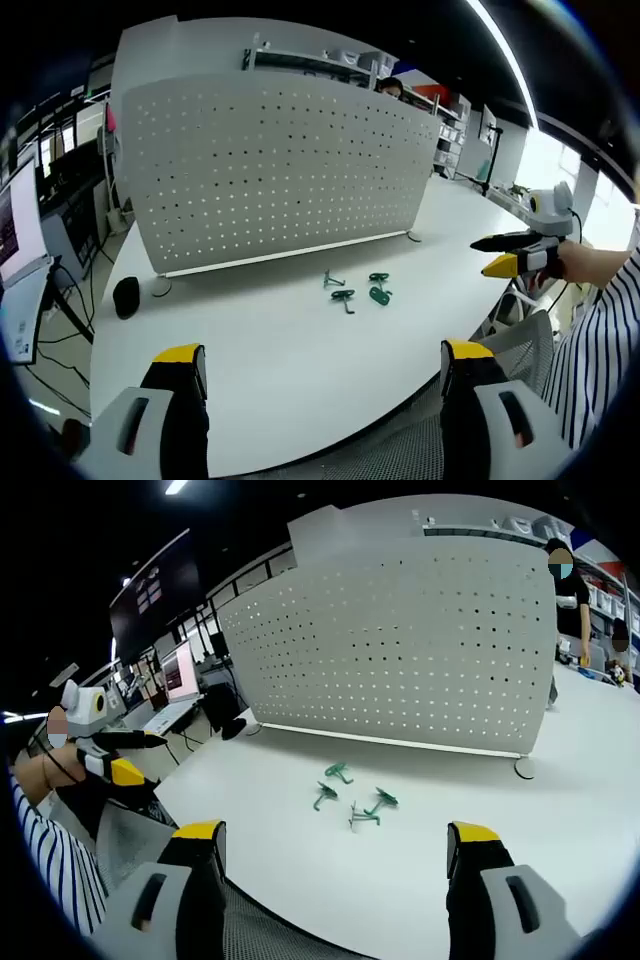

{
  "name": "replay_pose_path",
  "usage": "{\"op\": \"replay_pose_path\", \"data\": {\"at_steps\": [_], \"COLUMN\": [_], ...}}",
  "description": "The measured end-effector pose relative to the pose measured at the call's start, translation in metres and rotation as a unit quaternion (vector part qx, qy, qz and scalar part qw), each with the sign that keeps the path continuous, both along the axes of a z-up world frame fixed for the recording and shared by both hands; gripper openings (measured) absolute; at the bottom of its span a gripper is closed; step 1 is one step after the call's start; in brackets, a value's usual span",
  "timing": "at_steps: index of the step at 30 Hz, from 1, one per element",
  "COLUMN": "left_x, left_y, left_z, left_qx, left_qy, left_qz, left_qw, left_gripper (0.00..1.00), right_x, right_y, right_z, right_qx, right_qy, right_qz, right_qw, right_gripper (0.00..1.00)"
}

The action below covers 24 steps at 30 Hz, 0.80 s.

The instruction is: Insert the hook assembly into the mounting plate slot until the hook locks in place.

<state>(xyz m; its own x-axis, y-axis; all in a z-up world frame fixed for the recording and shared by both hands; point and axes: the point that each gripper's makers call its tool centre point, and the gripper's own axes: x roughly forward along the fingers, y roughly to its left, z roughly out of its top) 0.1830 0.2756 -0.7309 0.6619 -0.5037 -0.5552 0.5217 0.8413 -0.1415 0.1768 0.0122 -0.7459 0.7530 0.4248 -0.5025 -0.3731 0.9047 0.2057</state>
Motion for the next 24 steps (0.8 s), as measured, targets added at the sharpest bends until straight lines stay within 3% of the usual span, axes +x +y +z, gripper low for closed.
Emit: {"op": "replay_pose_path", "data": {"at_steps": [20,24], "left_x": [-0.0047,-0.0041], "left_y": [0.0022,0.0036], "left_z": [-0.0041,-0.0077], "left_qx": [0.002,-0.007], "left_qy": [0.001,0.014], "left_qz": [0.002,0.009], "left_qw": [1.0000,0.9998], "left_gripper": [0.98,0.97], "right_x": [-0.0097,-0.0093], "right_y": [-0.0062,-0.0068], "right_z": [-0.0109,-0.0107], "right_qx": [-0.006,-0.005], "right_qy": [0.017,0.016], "right_qz": [0.002,0.000], "right_qw": [0.9998,0.9998], "right_gripper": [0.89,0.88]}}
